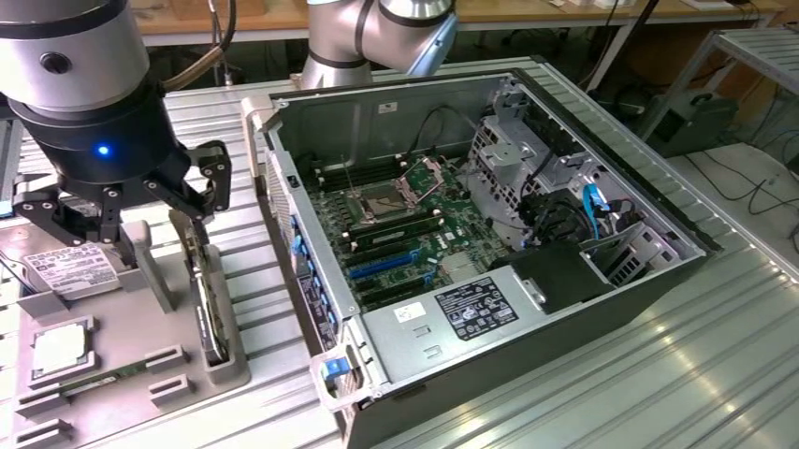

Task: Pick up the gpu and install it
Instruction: 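Pick up the gpu and move the gpu toward the slot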

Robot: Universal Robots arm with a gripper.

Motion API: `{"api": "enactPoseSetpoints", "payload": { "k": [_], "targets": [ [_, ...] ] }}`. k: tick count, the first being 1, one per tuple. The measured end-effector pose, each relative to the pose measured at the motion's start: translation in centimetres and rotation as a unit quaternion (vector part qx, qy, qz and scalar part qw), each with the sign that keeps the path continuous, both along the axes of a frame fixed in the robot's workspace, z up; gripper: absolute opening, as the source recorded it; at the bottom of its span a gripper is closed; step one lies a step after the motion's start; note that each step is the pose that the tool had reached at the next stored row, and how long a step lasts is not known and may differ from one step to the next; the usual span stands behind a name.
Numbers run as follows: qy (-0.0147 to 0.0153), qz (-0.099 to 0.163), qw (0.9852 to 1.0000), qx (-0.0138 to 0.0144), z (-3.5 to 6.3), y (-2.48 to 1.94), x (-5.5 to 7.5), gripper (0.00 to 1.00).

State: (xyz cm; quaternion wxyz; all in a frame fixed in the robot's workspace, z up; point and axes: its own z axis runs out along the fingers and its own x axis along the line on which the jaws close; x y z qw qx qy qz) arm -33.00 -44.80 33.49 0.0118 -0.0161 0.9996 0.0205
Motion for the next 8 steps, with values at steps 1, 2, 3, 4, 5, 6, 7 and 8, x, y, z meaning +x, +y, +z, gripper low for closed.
{"api": "enactPoseSetpoints", "payload": {
  "k": [1,2,3,4,5,6,7,8],
  "targets": [
    [0.0,0.0,1.0,0.0,-0.08,-0.04,0.0,0.66],
    [0.0,0.0,1.0,0.0,-0.18,-0.1,0.0,0.66],
    [-0.0001,0.0,1.0,0.0001,-0.29,-0.15,0.0,0.66],
    [0.0,0.0,1.0,0.0001,-0.37,-0.19,0.0,0.66],
    [0.0,0.0,1.0,0.0,-0.45,-0.24,0.0,0.66],
    [0.0,0.0,1.0,0.0,-0.56,-0.31,0.0,0.66],
    [-0.0001,0.0,1.0,0.0001,-0.78,-0.36,0.0,0.66],
    [0.0,0.0,1.0,0.0,-0.93,-0.38,0.0,0.66]
  ]
}}
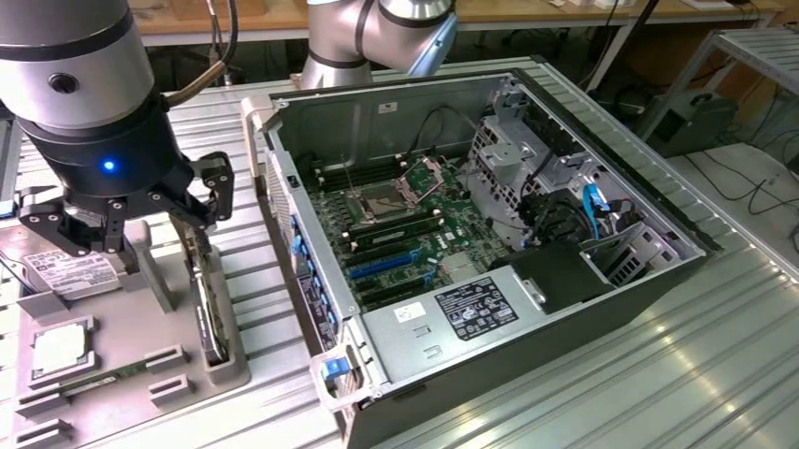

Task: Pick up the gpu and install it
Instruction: 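Pick up the gpu and move the gpu toward the slot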

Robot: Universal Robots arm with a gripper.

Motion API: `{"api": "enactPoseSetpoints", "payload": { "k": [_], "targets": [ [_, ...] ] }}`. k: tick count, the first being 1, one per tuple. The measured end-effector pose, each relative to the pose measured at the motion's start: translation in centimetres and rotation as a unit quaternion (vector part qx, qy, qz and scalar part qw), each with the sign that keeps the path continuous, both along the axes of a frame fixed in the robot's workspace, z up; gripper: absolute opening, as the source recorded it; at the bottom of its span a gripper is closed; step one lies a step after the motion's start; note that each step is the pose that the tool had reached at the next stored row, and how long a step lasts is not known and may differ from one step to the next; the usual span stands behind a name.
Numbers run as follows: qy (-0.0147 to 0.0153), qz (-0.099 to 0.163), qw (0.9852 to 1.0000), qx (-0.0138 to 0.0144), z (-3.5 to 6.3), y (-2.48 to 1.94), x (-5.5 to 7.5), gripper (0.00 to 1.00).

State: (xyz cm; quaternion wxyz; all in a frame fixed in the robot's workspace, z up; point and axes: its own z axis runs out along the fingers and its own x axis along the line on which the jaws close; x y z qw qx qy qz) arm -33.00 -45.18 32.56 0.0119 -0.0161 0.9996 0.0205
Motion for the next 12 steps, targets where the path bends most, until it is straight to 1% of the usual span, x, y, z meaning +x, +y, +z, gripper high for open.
{"api": "enactPoseSetpoints", "payload": {
  "k": [7,12],
  "targets": [
    [0.0,0.0,1.0,0.0,-0.59,-0.08,0.0,0.66],
    [0.0,0.0,1.0,-0.0001,-1.4,-0.19,0.0,0.66]
  ]
}}
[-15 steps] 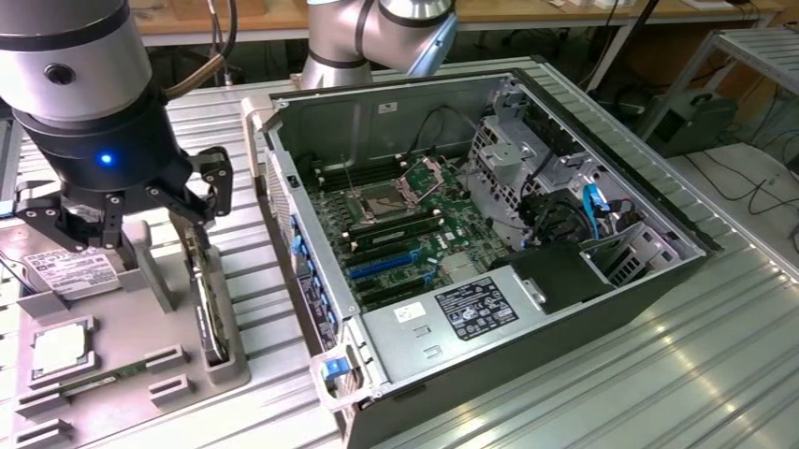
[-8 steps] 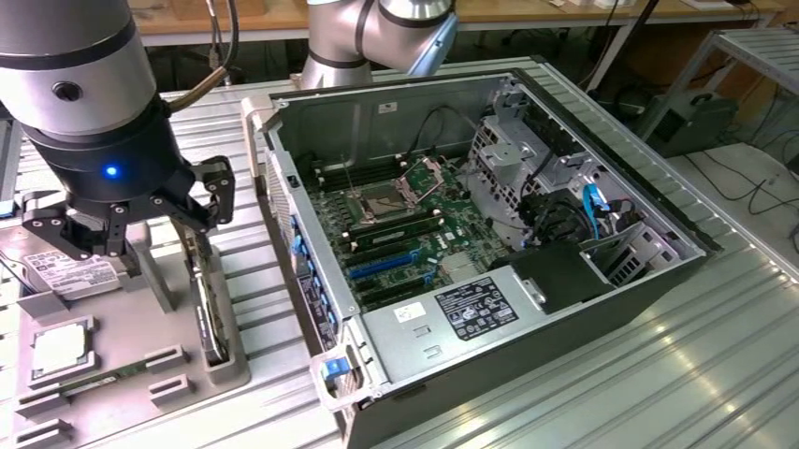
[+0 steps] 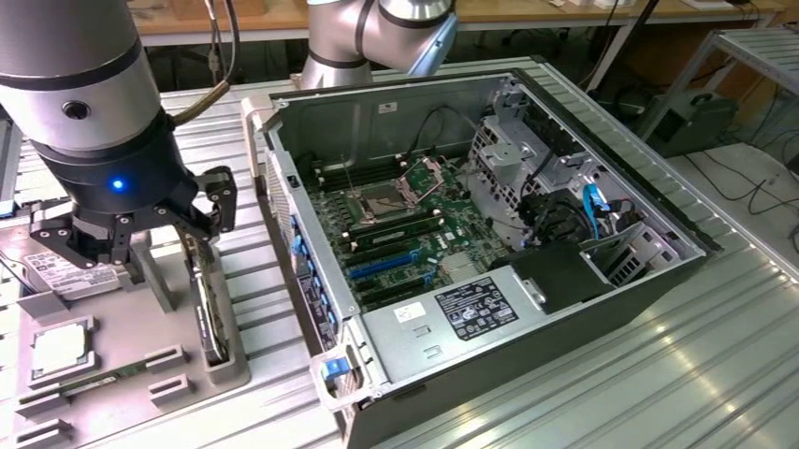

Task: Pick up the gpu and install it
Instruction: 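Pick up the gpu and move the gpu toward the slot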

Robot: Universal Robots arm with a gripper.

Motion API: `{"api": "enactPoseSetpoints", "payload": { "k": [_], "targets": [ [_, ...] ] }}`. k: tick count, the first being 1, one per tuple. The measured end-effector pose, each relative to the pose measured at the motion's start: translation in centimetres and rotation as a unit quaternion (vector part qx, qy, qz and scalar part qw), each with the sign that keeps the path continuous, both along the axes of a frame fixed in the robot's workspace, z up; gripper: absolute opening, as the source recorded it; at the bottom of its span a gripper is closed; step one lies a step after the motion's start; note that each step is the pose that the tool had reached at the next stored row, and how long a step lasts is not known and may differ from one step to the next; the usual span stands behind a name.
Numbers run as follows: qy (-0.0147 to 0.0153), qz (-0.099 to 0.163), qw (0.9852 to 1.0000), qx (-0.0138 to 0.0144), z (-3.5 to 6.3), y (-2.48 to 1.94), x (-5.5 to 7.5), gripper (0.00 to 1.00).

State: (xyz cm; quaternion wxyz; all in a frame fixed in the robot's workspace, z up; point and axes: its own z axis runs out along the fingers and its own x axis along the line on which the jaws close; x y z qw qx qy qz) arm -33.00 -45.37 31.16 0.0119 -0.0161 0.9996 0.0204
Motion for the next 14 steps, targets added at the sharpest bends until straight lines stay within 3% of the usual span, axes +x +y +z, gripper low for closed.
{"api": "enactPoseSetpoints", "payload": {
  "k": [14],
  "targets": [
    [0.0,0.0,1.0,-0.0003,-2.19,-0.13,0.8,0.66]
  ]
}}
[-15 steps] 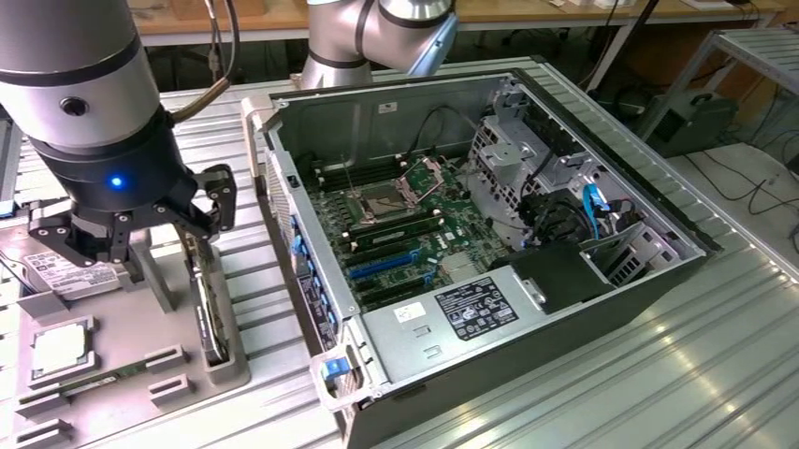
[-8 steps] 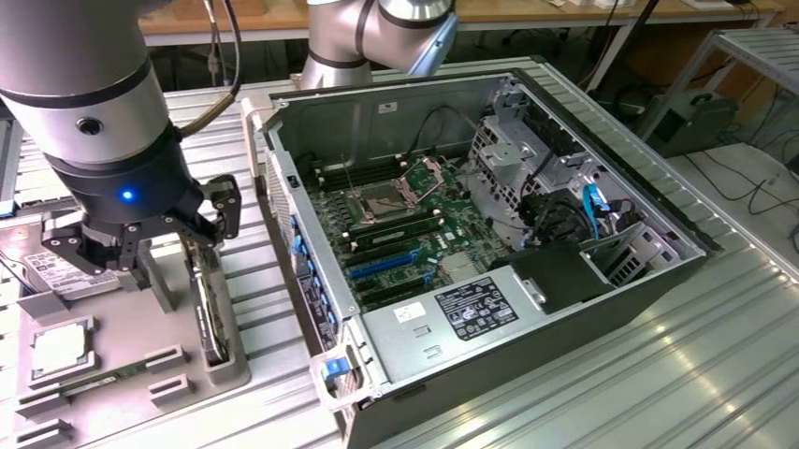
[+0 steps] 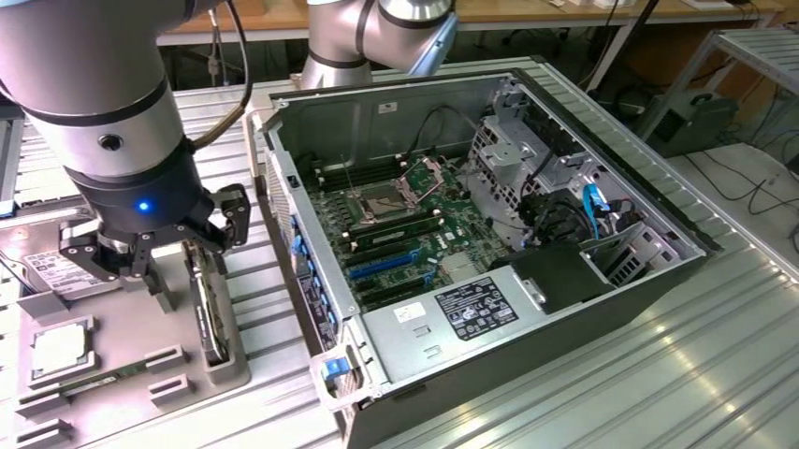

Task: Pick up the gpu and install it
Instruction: 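Pick up the gpu and move the gpu toward the slot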

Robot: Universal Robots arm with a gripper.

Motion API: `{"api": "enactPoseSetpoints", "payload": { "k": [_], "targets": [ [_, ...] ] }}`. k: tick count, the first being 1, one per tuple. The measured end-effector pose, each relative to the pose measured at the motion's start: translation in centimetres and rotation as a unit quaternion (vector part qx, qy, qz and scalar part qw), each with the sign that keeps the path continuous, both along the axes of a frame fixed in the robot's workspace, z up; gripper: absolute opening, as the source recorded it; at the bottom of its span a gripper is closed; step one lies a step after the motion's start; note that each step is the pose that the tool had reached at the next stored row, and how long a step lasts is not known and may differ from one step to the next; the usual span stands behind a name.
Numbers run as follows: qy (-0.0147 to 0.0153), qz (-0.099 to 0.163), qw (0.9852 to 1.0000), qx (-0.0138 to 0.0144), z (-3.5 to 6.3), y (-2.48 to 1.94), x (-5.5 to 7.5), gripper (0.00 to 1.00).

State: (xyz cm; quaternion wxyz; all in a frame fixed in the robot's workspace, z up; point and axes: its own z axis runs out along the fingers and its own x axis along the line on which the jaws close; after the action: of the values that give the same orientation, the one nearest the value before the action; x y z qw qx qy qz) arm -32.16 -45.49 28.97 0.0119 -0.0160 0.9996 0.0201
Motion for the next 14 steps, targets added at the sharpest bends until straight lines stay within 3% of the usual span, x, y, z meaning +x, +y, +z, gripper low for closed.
{"api": "enactPoseSetpoints", "payload": {
  "k": [14],
  "targets": [
    [0.0,0.0,1.0,-0.0007,-1.8,-0.02,0.0,0.66]
  ]
}}
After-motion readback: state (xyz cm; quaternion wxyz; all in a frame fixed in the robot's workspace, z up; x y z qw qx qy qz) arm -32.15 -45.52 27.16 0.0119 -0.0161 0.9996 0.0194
